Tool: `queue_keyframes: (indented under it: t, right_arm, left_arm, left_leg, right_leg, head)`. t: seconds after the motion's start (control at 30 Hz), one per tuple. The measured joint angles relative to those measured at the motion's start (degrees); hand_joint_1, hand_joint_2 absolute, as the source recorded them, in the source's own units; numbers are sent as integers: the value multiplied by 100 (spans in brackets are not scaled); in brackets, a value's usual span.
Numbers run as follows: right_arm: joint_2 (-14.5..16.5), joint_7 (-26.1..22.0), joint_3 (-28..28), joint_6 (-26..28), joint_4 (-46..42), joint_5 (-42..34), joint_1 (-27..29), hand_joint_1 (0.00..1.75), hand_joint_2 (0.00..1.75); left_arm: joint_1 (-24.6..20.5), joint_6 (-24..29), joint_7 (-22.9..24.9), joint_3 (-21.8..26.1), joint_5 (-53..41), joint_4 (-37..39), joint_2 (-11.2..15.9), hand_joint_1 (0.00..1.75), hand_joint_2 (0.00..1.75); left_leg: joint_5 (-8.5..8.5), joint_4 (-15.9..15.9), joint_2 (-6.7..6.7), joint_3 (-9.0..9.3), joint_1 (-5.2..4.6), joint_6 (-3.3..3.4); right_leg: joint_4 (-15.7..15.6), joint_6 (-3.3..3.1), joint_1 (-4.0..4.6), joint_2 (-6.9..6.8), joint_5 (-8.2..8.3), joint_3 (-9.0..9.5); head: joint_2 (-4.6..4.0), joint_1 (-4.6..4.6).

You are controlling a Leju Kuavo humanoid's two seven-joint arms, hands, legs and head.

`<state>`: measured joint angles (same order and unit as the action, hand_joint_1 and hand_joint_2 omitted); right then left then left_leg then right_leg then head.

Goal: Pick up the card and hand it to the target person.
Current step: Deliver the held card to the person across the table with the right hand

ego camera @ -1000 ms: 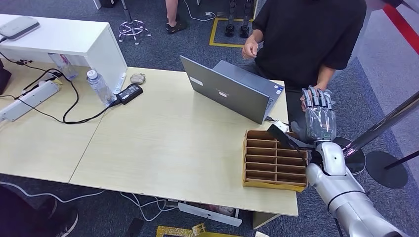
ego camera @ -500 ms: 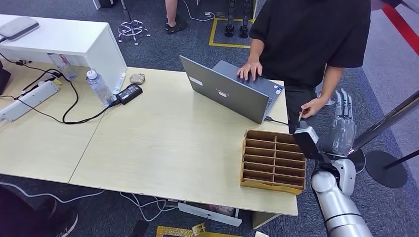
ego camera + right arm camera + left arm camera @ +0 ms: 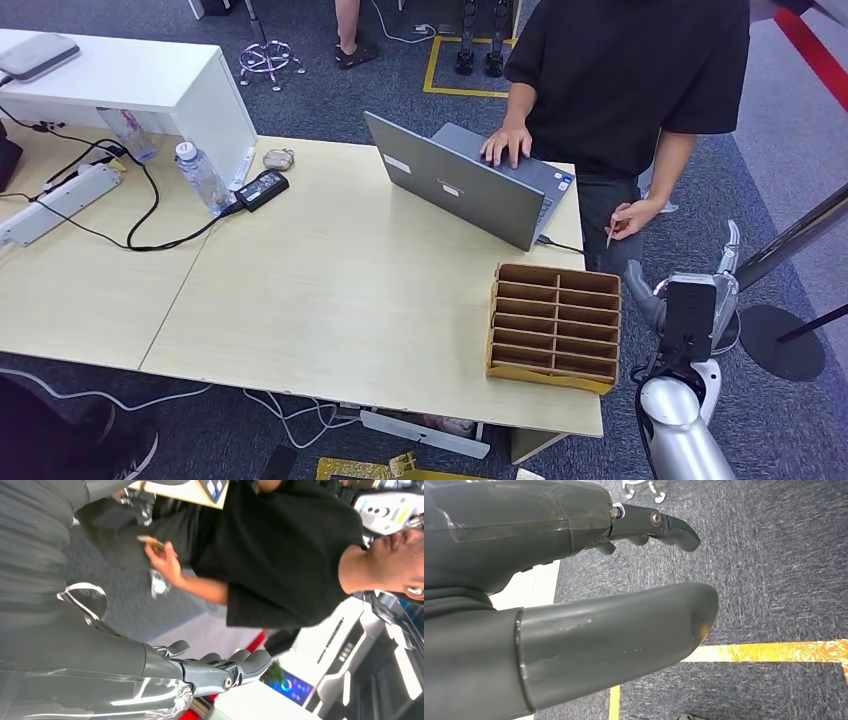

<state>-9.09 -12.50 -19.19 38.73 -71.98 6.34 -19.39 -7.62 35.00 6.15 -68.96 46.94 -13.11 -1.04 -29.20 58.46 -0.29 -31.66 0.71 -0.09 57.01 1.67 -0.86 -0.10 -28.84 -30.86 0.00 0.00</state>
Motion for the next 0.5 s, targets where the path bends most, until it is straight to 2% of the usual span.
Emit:
queue_keyframes:
  t: [0.1, 0.2, 0.33, 0.5]
  right_arm:
    - [-104, 108, -206, -221, -165, -290, 192, 0, 175]
    - [-226, 207, -451, -794, -258, -632, 326, 0, 175]
    - [-368, 104, -777, -1426, -346, -971, 440, 0, 175]
    - [-465, -7, -1113, -1814, -403, -1176, 538, 0, 175]
  left_arm:
    - [1, 27, -9, 2, 53, 0, -5, 0, 0]
    - [0, 51, -85, 5, 112, 0, -7, 0, 0]
    - [2, 63, -218, 35, 172, 0, -10, 0, 0]
    - [2, 76, -230, 42, 173, 0, -21, 0, 0]
  left_leg:
    - [0, 0, 0, -1, 0, 0]
    - [0, -1, 2, -1, 0, 0]
    - [0, -1, 1, -1, 0, 0]
    - [0, -1, 2, -1, 0, 0]
  right_leg:
    - [0, 0, 0, 0, 0, 0]
    - [0, 0, 0, 0, 0, -1]
    - [0, 0, 0, -1, 0, -1]
    - [0, 0, 0, 0, 0, -1]
  head:
    - [0, -1]
    - [0, -2]
    - [0, -1]
    - [0, -1]
